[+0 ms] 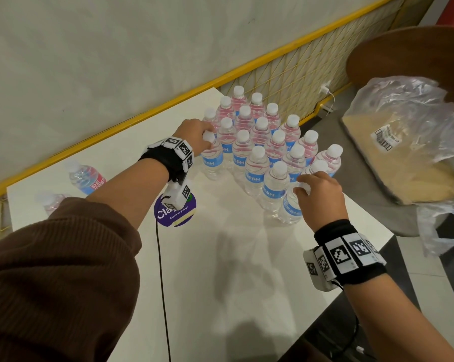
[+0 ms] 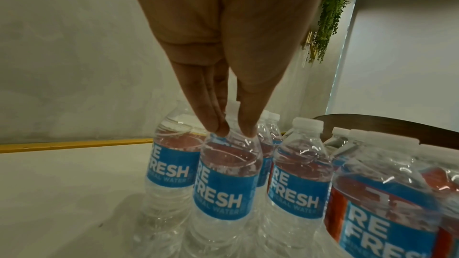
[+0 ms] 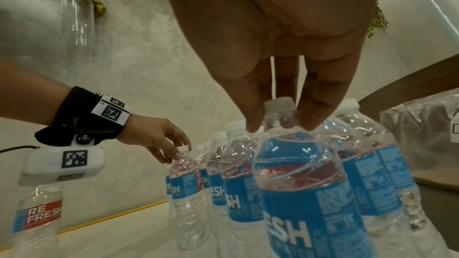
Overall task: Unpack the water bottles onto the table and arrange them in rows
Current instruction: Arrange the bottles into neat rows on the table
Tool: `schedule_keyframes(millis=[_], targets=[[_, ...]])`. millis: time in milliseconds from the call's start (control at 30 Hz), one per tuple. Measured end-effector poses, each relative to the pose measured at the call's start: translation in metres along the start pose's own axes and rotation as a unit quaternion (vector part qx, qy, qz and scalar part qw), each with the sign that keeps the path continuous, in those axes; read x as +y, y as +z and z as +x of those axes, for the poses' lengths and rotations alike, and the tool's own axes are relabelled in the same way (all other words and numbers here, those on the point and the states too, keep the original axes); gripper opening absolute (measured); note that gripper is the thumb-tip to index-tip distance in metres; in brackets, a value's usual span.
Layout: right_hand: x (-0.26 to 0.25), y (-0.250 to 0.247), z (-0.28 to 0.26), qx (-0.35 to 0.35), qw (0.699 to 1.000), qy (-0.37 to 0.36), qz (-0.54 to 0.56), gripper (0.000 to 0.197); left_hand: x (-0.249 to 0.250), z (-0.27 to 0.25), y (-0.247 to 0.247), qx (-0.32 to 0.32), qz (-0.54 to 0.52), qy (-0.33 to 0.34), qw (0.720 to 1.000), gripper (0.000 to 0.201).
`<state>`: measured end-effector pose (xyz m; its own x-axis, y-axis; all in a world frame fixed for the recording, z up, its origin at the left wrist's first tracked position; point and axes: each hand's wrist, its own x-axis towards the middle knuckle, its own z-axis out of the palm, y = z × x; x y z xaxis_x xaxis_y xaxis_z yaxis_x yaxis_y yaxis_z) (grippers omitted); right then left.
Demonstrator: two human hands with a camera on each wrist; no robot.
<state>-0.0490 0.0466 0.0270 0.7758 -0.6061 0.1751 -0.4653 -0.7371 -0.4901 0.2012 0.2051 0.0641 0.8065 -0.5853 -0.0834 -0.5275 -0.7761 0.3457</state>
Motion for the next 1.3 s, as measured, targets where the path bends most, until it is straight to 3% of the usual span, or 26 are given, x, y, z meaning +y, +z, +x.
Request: schedule_keyframes(millis=[167,267,367,467,600,733,800,933,1067,1300], targets=[[-0.001,0.000,0.000,0.002,1.000,0.001,0.000,0.026,0.001,-0.001,-0.002,-0.006,0.009,0.009,1.000,0.040],[-0.001,0.000,-0.001,0.001,1.000,0.003,0.003,0.027,0.000,-0.006,-0.001,-0.003,-0.013,0.002,1.000,0.049],[0.001,-0.003,-0.001,-0.033,0.999,0.015,-0.004,0.030,-0.009,-0.017,-0.003,0.018,-0.049,-0.004,0.999,0.061],[-0.007,-0.005,-0.009,-0.024,1.000,0.001,0.007,0.041,-0.035,-0.042,-0.010,0.053,-0.036,-0.014,0.998,0.056],[-0.038,0.002,-0.026,0.065,0.989,-0.114,0.071,0.042,-0.093,-0.088,-0.024,0.088,0.076,-0.103,0.988,0.052],[-0.073,0.021,-0.040,0.024,0.980,-0.164,0.110,0.039,-0.158,-0.118,-0.044,0.033,0.150,-0.256,0.954,0.056],[-0.088,0.029,-0.049,-0.011,0.978,-0.177,0.110,0.038,-0.179,-0.125,-0.050,-0.006,0.158,-0.278,0.947,0.049],[-0.108,0.038,-0.065,-0.072,0.969,-0.210,0.107,0.041,-0.197,-0.125,-0.060,-0.017,0.129,-0.258,0.957,0.053],[-0.116,0.040,-0.080,-0.120,0.965,-0.210,0.106,0.044,-0.193,-0.120,-0.071,-0.035,0.145,-0.242,0.959,0.039],[-0.127,0.051,-0.093,-0.225,0.957,-0.140,0.118,0.064,-0.111,-0.140,-0.054,-0.068,0.075,-0.098,0.990,0.024]])
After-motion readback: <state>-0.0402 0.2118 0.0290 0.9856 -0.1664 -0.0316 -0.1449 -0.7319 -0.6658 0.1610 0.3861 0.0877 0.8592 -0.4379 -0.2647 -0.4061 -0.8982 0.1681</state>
